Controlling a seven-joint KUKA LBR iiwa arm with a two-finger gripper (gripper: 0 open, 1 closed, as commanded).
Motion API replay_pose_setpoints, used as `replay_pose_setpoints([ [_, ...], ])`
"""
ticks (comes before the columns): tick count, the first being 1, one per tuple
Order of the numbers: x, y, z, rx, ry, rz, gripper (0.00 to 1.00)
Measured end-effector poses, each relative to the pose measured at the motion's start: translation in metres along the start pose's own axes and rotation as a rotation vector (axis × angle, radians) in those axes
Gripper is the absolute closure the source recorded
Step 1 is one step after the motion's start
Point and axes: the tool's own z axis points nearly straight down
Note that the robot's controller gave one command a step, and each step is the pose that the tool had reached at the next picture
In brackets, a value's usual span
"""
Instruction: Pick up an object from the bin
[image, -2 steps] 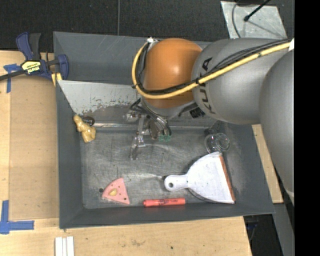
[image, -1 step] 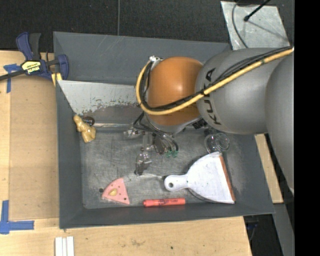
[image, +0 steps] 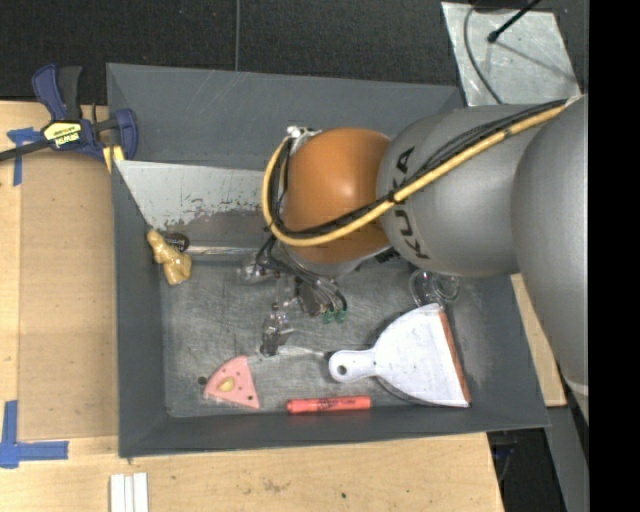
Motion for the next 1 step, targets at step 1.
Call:
replay_pose_setpoints([
  [1, 0.0361, 0.0043, 0.0083, -0.001, 0.015, -0.13, 0.0],
])
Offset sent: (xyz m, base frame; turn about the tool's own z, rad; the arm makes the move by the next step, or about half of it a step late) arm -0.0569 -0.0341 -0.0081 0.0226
